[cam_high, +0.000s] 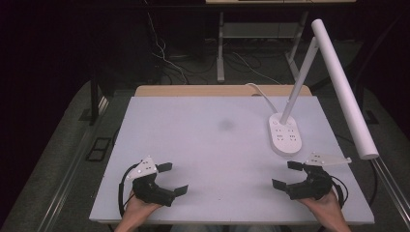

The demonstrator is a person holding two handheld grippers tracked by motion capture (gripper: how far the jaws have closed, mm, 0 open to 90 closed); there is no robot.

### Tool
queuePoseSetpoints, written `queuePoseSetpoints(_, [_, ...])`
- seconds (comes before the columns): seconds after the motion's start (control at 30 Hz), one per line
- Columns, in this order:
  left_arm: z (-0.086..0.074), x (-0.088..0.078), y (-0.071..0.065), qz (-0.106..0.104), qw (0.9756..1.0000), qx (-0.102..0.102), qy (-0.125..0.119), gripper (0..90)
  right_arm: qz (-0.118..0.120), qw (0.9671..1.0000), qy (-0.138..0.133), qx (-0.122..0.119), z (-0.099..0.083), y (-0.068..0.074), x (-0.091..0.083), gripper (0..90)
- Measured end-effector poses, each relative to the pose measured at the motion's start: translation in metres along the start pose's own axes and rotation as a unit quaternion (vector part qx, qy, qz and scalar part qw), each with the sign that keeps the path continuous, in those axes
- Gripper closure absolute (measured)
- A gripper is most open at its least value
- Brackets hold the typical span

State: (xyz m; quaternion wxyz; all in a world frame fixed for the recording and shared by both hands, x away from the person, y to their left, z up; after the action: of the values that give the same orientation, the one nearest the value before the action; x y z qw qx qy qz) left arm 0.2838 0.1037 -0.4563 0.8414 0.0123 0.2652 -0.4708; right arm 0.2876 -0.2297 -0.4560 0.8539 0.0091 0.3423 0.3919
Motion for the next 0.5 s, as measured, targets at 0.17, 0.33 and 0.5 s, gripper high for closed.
queuePoseSetpoints(0.17, [-0.0013, -0.0005, -0.0006, 0.001, 1.0000, -0.002, 0.003, 0.0, 0.001, 1.0000, 0.002, 0.000, -0.0005, 0.0003, 0.0000, 0.3])
queuePoseSetpoints(0.33, [-0.0015, -0.0011, 0.0006, 0.001, 1.0000, -0.002, 0.002, 0.0, 0.002, 1.0000, 0.003, -0.003, -0.0004, 0.0007, 0.0004, 0.3])
queuePoseSetpoints(0.5, [-0.0023, -0.0011, 0.0008, 0.001, 1.0000, -0.003, 0.005, 0.0, 0.004, 1.0000, 0.006, -0.004, -0.0003, 0.0012, 0.0009, 0.3])
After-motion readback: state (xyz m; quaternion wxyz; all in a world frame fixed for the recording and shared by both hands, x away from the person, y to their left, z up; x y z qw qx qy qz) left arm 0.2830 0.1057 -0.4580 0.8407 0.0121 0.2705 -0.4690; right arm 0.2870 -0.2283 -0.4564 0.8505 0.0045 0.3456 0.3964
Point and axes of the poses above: each handheld gripper's, and its own axes: x roughly forward along the jaws, z roughly out of its top, y roughly to its left, the point moved 9 cm from there along x, roughly forward along the jaws, and after that the axes turned 4 degrees about y, right-handed, at the moved point
